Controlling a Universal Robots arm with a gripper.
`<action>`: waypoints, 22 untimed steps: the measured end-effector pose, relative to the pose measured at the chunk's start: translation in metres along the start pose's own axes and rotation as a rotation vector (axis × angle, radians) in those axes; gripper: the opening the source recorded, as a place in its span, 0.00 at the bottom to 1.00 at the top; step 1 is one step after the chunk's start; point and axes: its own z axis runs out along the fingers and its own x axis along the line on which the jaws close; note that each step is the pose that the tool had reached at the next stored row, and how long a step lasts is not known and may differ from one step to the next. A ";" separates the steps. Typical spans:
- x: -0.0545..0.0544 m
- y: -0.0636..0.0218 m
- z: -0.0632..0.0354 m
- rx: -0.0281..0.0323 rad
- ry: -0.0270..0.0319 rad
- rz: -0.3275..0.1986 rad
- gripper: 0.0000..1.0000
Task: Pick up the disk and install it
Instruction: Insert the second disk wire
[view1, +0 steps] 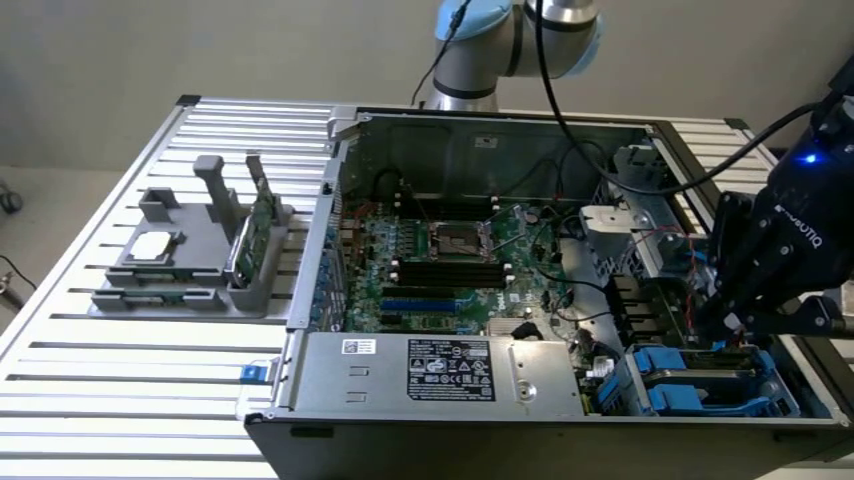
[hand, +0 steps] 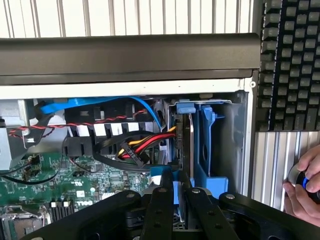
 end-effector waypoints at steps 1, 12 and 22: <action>0.000 0.0001 0.0004 0.0000 0.0000 0.000 0.16; -0.003 0.0021 0.0099 -0.0003 -0.0001 -0.006 0.16; -0.005 0.0039 0.0138 -0.0002 0.0126 -0.015 0.16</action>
